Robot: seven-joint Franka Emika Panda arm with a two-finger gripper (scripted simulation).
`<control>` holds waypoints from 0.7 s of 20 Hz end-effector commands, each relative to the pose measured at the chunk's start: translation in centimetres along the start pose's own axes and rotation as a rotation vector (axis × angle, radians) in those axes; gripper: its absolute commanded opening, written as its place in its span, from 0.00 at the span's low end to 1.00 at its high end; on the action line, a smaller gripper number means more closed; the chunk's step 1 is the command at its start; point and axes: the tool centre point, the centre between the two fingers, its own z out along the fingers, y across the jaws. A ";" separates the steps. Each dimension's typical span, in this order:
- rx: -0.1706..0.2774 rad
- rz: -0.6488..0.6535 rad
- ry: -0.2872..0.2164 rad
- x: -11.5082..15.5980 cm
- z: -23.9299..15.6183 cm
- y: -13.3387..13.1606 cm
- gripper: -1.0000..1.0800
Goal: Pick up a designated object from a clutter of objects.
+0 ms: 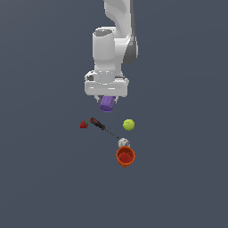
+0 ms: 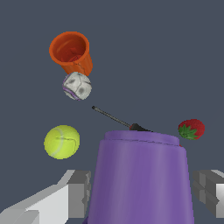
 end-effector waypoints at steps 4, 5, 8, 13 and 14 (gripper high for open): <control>-0.001 0.000 0.001 0.6 -4.2 0.7 0.00; -0.001 0.000 0.001 0.7 -5.0 0.8 0.00; -0.001 0.000 0.001 1.1 -7.3 1.2 0.00; -0.001 0.000 0.001 1.7 -11.2 1.8 0.00; -0.001 0.000 0.001 1.9 -12.0 1.9 0.00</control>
